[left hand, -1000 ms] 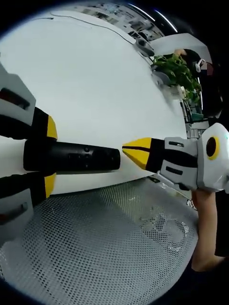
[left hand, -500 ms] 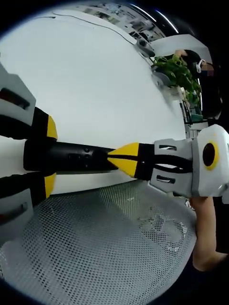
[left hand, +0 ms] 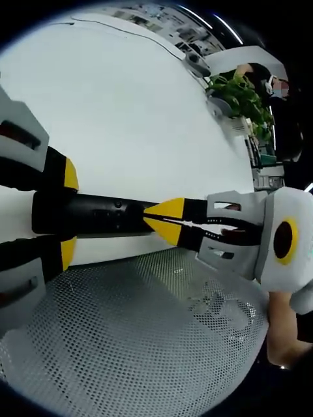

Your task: Press the specified remote control buttons in sequence, fully releasing each button before pressing the next.

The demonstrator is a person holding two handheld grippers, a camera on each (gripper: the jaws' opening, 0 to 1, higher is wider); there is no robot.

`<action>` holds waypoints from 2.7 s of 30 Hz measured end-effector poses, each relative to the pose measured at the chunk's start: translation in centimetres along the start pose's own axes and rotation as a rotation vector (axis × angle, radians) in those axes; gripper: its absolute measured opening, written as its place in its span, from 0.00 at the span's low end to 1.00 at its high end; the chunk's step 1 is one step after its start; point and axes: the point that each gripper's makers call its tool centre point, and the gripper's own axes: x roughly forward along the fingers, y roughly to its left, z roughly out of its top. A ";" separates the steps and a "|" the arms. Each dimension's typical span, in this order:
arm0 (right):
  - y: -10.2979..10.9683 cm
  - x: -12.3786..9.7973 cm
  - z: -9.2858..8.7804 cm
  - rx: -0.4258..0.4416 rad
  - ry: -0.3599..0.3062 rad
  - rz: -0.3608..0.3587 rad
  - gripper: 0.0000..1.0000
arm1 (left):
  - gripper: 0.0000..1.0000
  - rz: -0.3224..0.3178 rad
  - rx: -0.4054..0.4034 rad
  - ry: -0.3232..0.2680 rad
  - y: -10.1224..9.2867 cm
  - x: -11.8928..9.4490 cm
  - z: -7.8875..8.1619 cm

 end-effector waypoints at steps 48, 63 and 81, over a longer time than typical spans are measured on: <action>-0.4 0.1 0.5 0.162 -0.070 0.026 0.03 | 0.25 -0.010 0.027 0.009 0.0 0.1 0.1; -0.2 0.7 1.1 0.119 -0.014 0.015 0.04 | 0.26 -0.015 0.032 0.007 0.0 0.1 0.1; -0.3 0.7 1.6 0.117 -0.064 0.015 0.05 | 0.26 -0.010 0.036 0.014 0.0 0.2 0.1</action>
